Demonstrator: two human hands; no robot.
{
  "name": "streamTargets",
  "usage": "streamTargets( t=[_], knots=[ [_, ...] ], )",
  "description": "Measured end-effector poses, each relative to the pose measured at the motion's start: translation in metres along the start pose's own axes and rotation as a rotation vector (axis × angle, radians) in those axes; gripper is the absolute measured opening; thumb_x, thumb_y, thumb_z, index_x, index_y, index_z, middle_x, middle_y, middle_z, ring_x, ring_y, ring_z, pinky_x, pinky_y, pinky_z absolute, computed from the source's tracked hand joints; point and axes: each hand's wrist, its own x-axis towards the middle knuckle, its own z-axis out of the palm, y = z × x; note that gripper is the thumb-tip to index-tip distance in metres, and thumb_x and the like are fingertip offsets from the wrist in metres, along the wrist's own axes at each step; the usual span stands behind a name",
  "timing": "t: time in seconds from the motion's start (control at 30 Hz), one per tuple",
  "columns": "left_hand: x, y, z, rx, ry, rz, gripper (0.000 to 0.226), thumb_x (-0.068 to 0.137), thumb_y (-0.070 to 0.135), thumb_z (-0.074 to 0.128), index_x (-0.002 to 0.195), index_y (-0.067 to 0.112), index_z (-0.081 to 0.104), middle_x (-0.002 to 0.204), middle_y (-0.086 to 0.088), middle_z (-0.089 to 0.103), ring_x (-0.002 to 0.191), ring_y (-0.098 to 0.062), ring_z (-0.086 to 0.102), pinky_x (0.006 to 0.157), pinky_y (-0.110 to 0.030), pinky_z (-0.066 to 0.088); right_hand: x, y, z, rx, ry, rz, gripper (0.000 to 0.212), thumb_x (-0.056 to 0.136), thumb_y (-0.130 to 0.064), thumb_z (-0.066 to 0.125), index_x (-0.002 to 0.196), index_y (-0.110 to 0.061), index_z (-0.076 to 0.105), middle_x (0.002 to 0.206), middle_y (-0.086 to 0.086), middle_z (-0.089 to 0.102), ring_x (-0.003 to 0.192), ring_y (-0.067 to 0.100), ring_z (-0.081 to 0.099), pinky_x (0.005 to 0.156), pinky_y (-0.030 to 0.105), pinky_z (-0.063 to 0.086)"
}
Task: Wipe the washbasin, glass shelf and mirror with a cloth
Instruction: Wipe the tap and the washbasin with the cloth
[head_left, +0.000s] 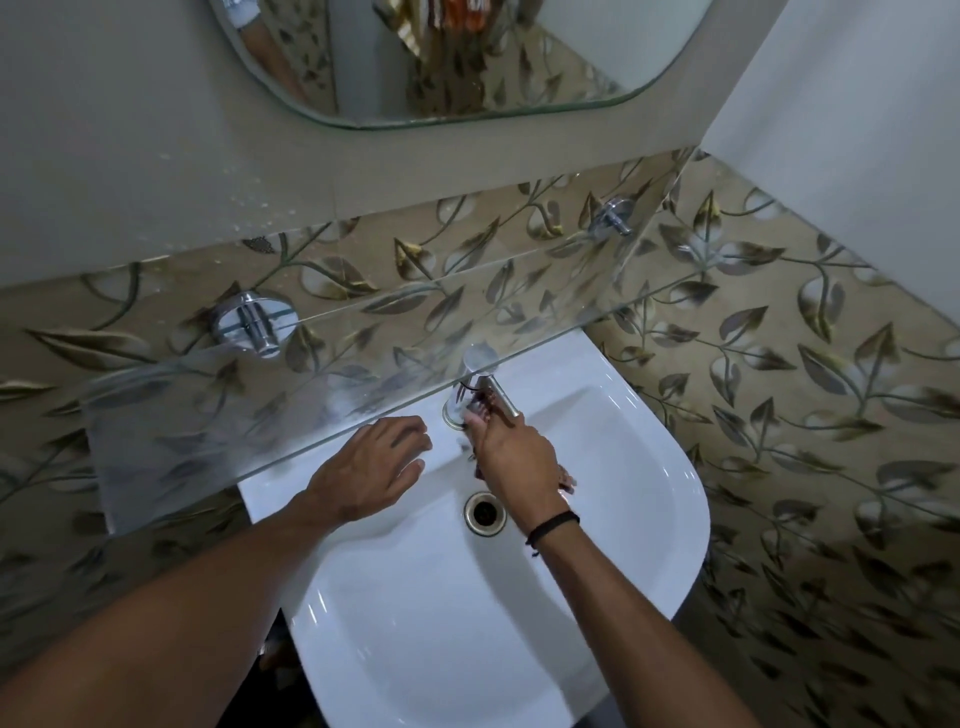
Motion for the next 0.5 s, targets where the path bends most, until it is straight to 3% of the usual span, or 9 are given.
streamTargets(
  t=[0.07,0.17,0.3,0.37,0.4,0.47,0.5],
  knots=[
    [0.0,0.0,0.001,-0.004,0.0,-0.006,0.022,0.101,0.035,0.048,0.118,0.026,0.058,0.132,0.008,0.05,0.121,-0.014,0.048,0.098,-0.027,0.034,-0.014,-0.012,0.014,-0.18,0.128,0.069,0.028,0.092,-0.04,0.069,0.091,-0.012,0.064,0.076,0.012,0.061,0.057,0.03,0.058,0.053,0.033,0.042],
    [0.001,0.0,0.001,0.004,0.007,0.01,0.022,0.1,0.033,0.049,0.117,0.024,0.059,0.13,0.005,0.052,0.118,-0.015,0.049,0.097,-0.025,0.033,-0.013,-0.012,0.027,-0.323,0.268,0.062,0.029,0.092,-0.042,0.068,0.088,-0.014,0.062,0.072,0.01,0.06,0.055,0.027,0.056,0.053,0.032,0.043],
    [0.002,0.0,0.002,-0.002,0.008,0.014,0.024,0.1,0.035,0.047,0.118,0.025,0.059,0.131,0.006,0.051,0.12,-0.014,0.048,0.097,-0.027,0.034,-0.003,-0.002,0.017,-0.283,0.293,-0.029,0.031,0.09,-0.043,0.07,0.082,-0.014,0.063,0.067,0.01,0.063,0.049,0.029,0.058,0.048,0.03,0.04],
    [0.001,0.001,0.002,-0.007,0.002,0.004,0.025,0.1,0.036,0.046,0.119,0.026,0.058,0.132,0.007,0.049,0.121,-0.014,0.047,0.096,-0.029,0.037,0.004,0.003,0.005,-0.092,0.136,-0.051,0.04,0.101,-0.048,0.051,0.098,-0.011,0.065,0.085,0.014,0.068,0.069,0.036,0.065,0.058,0.035,0.042],
    [0.001,0.001,0.002,-0.005,0.0,0.005,0.025,0.1,0.036,0.045,0.119,0.027,0.057,0.132,0.008,0.049,0.121,-0.014,0.047,0.096,-0.03,0.038,0.01,0.006,-0.006,0.08,-0.028,-0.013,0.046,0.104,-0.052,0.04,0.11,-0.012,0.063,0.095,0.013,0.067,0.082,0.036,0.064,0.067,0.037,0.042],
    [0.001,0.001,0.001,0.003,-0.001,0.011,0.025,0.1,0.036,0.044,0.118,0.026,0.057,0.131,0.008,0.049,0.12,-0.015,0.048,0.095,-0.031,0.038,0.019,0.013,-0.024,0.448,-0.312,0.101,0.051,0.101,-0.061,0.037,0.118,-0.018,0.06,0.09,0.003,0.061,0.083,0.027,0.057,0.071,0.036,0.041],
    [0.002,0.001,0.0,0.005,-0.002,0.014,0.025,0.1,0.037,0.043,0.118,0.026,0.057,0.131,0.008,0.049,0.119,-0.015,0.049,0.095,-0.031,0.038,0.021,0.016,-0.03,0.6,-0.363,0.133,0.051,0.099,-0.063,0.04,0.113,-0.019,0.062,0.083,-0.002,0.06,0.077,0.021,0.055,0.069,0.034,0.041]
  ],
)
